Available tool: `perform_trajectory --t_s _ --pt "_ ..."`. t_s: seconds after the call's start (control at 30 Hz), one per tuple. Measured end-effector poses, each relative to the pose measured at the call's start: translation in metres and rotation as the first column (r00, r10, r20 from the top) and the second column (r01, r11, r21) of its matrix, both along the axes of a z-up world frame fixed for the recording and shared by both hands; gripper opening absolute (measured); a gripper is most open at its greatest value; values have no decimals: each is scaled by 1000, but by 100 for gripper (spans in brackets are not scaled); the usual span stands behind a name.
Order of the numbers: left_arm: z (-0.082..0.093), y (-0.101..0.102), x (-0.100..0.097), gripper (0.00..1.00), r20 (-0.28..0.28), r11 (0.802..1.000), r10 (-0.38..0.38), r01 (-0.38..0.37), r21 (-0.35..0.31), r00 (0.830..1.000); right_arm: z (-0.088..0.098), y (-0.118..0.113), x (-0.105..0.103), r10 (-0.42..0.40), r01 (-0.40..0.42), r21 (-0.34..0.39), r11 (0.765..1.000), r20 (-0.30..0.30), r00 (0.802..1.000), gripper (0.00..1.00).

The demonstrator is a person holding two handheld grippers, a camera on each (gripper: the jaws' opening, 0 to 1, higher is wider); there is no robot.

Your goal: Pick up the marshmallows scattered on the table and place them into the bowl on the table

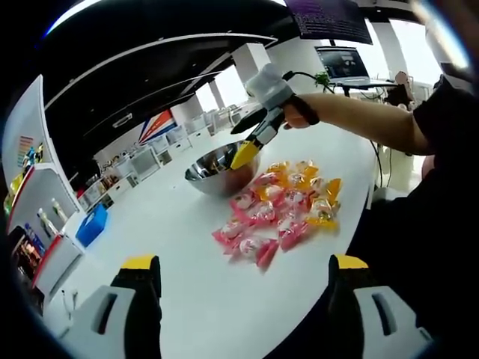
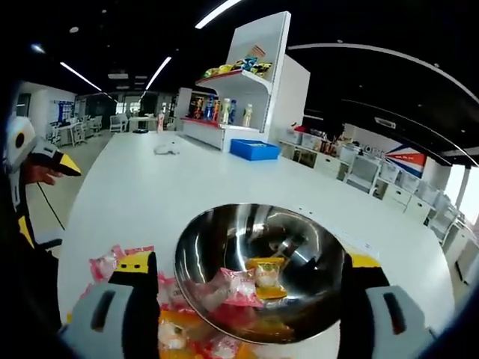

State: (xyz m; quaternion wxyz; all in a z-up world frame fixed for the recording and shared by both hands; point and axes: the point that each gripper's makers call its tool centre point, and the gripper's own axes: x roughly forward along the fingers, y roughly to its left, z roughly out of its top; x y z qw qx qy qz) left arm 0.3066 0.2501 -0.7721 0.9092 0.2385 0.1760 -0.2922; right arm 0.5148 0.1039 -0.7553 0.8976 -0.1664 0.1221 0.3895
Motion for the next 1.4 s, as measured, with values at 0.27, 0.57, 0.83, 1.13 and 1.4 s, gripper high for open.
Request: perform_trajectory --t_s 0.27,0.57,0.83,1.13,1.4 --pt "1 -1 0 91 2 1000 -2 2 -1 1000 11 -17 -24 -12 12 -3 1000 34 999 97" --pt "6 2 0 91 17 1000 10 -10 13 1000 31 -45 -58 -9 8 15 1000 70 998 96" --pt "12 1 -1 91 30 1000 14 -14 15 999 54 -69 -101 12 -15 25 1000 116 993 93" --pt "9 -1 -2 91 27 1000 16 -17 22 1000 67 -108 -121 -51 38 91 995 147 988 88" --pt "12 2 -2 91 38 1000 20 -20 13 999 45 -135 -160 -60 56 39 998 110 992 86"
